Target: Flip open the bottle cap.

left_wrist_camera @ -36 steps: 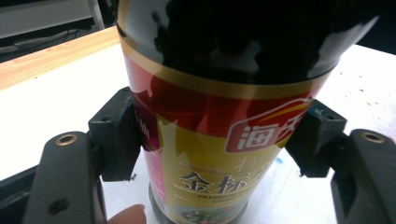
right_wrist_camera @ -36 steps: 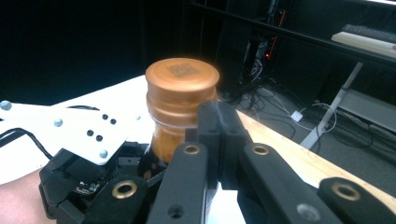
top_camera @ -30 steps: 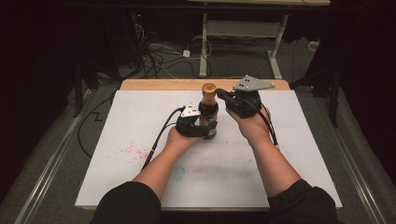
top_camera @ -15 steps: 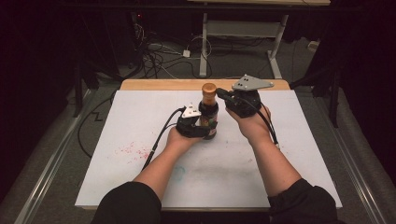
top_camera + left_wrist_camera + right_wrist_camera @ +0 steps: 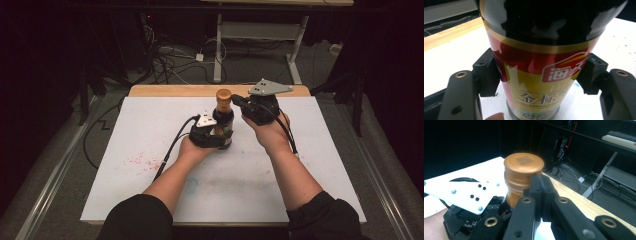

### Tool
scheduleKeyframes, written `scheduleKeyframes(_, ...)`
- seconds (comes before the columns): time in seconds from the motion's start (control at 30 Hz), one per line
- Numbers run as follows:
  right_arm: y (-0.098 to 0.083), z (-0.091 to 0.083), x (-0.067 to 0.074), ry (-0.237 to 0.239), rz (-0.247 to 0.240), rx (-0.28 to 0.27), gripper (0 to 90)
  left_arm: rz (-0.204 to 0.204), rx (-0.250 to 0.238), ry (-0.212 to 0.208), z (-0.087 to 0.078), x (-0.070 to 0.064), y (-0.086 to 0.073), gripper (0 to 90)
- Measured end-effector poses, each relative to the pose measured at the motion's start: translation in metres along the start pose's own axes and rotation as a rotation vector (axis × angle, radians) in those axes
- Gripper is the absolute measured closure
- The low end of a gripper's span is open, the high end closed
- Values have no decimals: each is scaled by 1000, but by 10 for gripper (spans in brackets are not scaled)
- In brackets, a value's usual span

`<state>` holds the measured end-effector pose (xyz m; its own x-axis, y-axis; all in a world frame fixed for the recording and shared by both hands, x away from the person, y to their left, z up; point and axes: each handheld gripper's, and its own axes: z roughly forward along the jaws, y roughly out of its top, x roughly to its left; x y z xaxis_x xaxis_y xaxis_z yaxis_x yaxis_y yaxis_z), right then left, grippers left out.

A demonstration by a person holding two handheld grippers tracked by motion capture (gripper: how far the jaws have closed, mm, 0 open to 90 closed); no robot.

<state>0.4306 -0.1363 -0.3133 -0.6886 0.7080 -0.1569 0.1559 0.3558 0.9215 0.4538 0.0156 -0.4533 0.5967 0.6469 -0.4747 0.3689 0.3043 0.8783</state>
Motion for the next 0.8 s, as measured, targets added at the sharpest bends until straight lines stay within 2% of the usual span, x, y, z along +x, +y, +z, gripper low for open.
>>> scheduleKeyframes(0.23, 1, -1, 3, -6, -9, 6, 900, -7, -6, 11, 1, -2, 0, 294)
scheduleKeyframes(0.27, 2, -3, 2, -6, 0, -10, 900, -6, -7, 14, 1, -2, 0, 294)
scheduleKeyframes(0.37, 4, -3, 3, -20, -18, 12, 900, 1, 0, 13, 1, -2, 0, 294)
scheduleKeyframes(0.43, 4, -2, 1, -14, 7, 8, 900, -3, -4, 16, 2, -2, 0, 294)
scheduleKeyframes(0.73, 6, -2, 3, -19, -8, 16, 900, -13, -16, 25, 3, -3, -1, 296)
scheduleKeyframes(0.77, 6, -2, 4, -22, -10, 19, 900, 41, 29, 9, 0, 0, 0, 296)
scheduleKeyframes(0.8, 7, -2, 5, -25, -11, 21, 900, 504, 433, 3, -25, 28, 18, 296)
